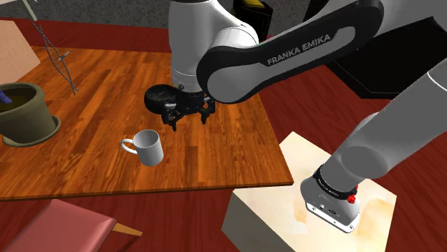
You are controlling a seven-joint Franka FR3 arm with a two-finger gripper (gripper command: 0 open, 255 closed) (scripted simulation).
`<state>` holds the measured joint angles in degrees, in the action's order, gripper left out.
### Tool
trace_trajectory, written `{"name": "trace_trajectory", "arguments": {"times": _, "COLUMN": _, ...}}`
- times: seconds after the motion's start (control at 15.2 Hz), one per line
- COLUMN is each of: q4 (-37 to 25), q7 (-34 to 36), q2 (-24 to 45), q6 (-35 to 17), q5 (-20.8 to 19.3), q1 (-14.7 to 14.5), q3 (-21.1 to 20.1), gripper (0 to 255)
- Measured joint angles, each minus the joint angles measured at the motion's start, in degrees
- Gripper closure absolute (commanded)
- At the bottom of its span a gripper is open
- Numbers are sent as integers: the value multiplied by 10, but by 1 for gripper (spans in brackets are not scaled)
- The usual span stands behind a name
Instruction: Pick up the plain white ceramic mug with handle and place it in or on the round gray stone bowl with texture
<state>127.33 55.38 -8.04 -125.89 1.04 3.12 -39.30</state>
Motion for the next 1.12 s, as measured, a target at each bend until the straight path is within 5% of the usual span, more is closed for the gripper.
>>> {"name": "trace_trajectory", "arguments": {"times": 0.26, "q4": -72, "q7": 122, "q2": 112, "q6": -11, "q5": -114, "q1": -1, "q3": -30, "gripper": 0}}
{"name": "trace_trajectory", "arguments": {"times": 0.53, "q4": -158, "q7": 233, "q2": 223, "q6": 3, "q5": -225, "q1": -47, "q3": -21, "gripper": 0}}
{"name": "trace_trajectory", "arguments": {"times": 1.12, "q4": -161, "q7": 271, "q2": 275, "q6": -30, "q5": -277, "q1": -68, "q3": 1, "gripper": 0}}
